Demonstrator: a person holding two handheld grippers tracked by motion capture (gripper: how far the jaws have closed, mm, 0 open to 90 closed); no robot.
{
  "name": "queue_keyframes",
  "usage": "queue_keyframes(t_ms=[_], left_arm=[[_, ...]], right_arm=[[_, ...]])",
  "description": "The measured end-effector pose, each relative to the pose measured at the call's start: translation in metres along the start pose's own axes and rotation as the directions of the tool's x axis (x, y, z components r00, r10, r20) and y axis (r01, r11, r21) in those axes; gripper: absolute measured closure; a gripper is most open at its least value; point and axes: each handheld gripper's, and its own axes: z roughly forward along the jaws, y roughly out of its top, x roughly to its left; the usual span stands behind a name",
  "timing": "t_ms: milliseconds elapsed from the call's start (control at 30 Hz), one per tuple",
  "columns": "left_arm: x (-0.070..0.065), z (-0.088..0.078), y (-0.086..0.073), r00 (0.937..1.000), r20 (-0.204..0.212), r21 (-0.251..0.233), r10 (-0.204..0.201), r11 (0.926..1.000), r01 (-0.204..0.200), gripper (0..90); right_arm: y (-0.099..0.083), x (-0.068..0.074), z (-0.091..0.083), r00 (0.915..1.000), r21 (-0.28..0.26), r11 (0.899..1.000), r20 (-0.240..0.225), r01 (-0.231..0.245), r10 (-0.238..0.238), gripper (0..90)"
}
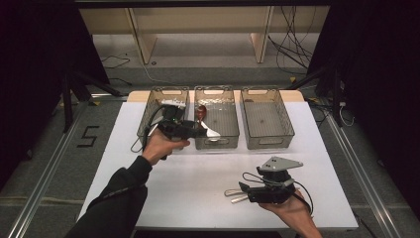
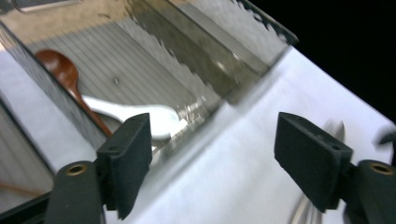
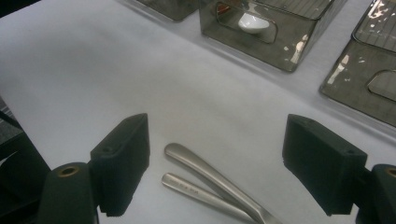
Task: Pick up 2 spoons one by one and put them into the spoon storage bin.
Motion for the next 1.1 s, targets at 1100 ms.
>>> queue_keyframes(t_ms=[1100], left_arm=[[-0.020,-0.064,-0.091,0.9956,-0.023,-0.025,0.091,0.9954,-0.092,21.0]], right_arm=[[-0.004,-0.037,0.020,0.9976,0.203,0.977,-0.014,0.069,-0.067,23.9]])
